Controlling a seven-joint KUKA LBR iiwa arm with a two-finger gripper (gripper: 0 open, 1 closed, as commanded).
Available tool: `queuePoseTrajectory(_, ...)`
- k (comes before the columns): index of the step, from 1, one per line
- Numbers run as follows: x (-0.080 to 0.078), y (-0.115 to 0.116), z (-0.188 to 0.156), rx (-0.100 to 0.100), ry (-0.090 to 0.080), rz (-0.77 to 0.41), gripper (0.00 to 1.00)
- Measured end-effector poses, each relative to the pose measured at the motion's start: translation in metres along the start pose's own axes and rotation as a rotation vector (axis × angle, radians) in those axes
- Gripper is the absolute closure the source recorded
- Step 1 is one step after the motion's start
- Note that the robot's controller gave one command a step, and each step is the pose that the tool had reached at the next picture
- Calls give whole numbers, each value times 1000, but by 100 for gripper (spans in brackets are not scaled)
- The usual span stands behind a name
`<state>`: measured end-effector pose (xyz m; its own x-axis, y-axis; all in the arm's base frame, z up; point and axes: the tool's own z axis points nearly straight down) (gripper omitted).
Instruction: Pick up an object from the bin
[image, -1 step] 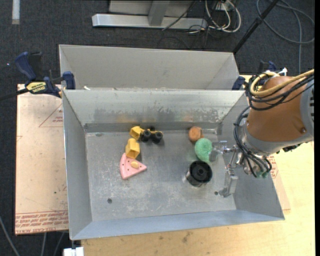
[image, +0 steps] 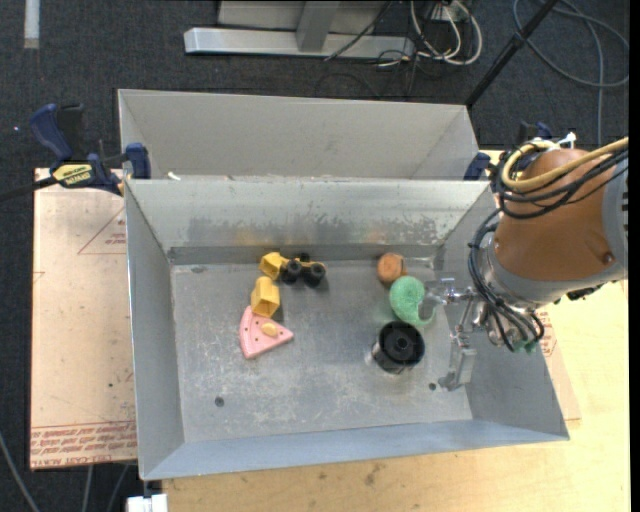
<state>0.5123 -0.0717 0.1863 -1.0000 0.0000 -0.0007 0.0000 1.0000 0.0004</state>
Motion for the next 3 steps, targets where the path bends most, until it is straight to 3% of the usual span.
queuePoseTrajectory(1,-25,4,73,1,-6,-8,0)
queuePoseTrajectory(2,-31,7,94,0,-2,-71,0)
queuePoseTrajectory(3,-51,12,81,0,-3,-189,0)
